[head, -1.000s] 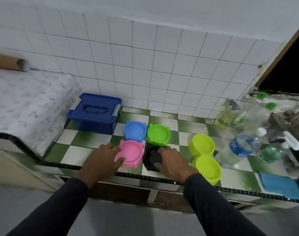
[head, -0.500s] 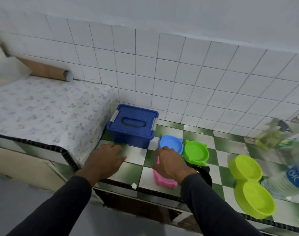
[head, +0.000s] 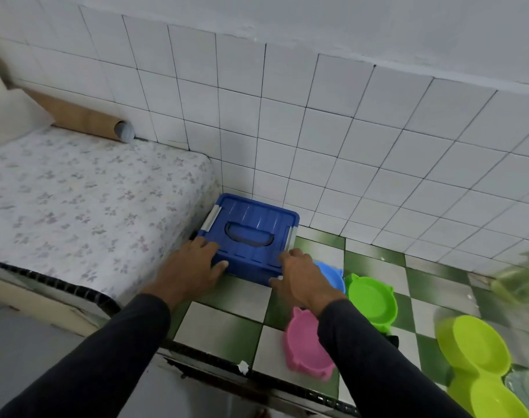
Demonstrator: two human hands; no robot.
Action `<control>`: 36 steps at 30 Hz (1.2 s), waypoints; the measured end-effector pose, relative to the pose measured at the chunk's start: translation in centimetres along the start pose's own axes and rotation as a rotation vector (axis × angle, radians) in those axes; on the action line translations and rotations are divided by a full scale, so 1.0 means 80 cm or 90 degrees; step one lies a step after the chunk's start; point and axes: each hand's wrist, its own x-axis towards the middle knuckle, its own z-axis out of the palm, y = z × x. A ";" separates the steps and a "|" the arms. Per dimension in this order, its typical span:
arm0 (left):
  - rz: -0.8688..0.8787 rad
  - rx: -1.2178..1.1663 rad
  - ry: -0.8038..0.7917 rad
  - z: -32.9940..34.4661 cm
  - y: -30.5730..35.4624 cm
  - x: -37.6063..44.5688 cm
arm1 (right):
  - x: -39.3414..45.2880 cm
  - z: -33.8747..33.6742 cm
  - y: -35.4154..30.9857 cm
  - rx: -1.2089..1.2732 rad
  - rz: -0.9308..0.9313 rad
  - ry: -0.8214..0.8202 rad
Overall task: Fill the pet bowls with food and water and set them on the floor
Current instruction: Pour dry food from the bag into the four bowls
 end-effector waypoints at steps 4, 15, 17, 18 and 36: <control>-0.006 -0.025 -0.008 0.002 -0.006 0.030 | 0.035 -0.003 0.009 0.001 0.004 0.000; 0.016 -0.038 -0.005 0.018 -0.036 0.103 | 0.097 0.002 0.008 0.014 0.050 -0.026; 0.032 -0.035 -0.001 0.019 -0.043 0.117 | 0.105 0.004 0.004 0.018 0.068 -0.025; 0.044 -0.031 0.001 0.019 -0.046 0.124 | 0.108 0.005 0.002 0.022 0.078 -0.024; 0.153 -0.021 -0.039 0.022 -0.096 0.210 | 0.152 0.017 -0.035 0.034 0.231 -0.009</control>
